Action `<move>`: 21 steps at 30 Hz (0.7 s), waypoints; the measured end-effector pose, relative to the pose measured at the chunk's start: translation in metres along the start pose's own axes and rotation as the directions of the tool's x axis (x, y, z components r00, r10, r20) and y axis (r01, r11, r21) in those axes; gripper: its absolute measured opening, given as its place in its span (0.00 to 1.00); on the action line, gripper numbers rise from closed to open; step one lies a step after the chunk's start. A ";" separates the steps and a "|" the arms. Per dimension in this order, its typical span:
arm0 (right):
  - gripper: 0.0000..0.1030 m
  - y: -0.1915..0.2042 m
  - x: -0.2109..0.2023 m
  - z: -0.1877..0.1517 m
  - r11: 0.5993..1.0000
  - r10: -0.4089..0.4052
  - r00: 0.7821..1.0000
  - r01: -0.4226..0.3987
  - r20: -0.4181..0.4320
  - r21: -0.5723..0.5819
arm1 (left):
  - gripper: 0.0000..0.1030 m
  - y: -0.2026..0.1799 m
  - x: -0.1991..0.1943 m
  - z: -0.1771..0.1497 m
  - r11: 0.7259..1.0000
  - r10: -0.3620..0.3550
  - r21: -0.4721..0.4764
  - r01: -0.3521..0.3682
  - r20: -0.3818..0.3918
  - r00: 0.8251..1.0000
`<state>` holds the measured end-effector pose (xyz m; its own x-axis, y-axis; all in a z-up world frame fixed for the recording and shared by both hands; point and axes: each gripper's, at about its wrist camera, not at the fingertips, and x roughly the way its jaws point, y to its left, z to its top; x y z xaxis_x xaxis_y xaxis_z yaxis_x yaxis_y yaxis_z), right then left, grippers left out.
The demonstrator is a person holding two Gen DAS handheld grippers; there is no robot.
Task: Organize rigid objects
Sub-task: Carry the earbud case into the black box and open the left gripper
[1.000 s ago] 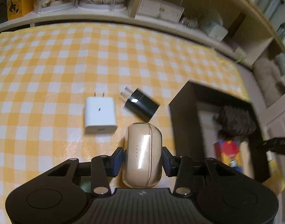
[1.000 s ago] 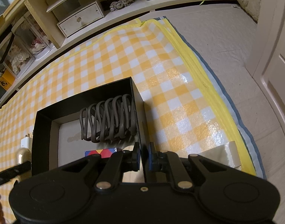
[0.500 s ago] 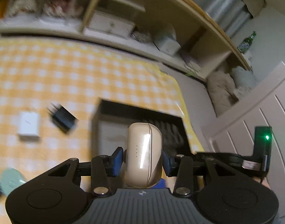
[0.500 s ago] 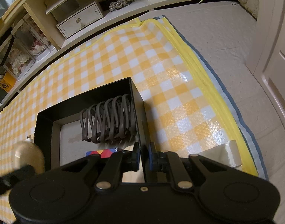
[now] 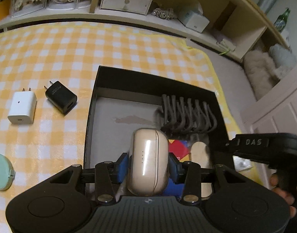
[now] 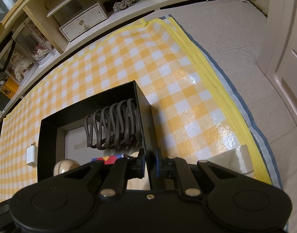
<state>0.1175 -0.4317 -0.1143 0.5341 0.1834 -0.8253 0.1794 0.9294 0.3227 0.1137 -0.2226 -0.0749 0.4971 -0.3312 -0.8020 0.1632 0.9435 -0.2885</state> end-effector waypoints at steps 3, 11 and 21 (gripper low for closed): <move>0.11 0.000 0.000 0.000 1.000 0.001 1.000 -0.001 0.000 0.001 | 0.43 -0.007 0.004 0.000 0.998 0.051 0.022 -0.051 -0.003 0.999; 0.11 -0.001 0.000 0.000 1.000 0.003 1.000 -0.003 -0.002 0.005 | 0.58 -0.007 0.003 -0.001 0.998 0.069 0.005 -0.069 -0.013 0.998; 0.11 -0.001 0.000 0.001 1.000 0.003 1.000 -0.003 -0.002 0.005 | 0.58 -0.004 -0.002 -0.002 0.998 0.056 0.015 -0.056 -0.027 0.998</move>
<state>0.1180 -0.4328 -0.1148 0.5326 0.1869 -0.8255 0.1817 0.9273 0.3272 0.1099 -0.2258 -0.0731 0.4825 -0.2781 -0.8306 0.1480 0.9605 -0.2356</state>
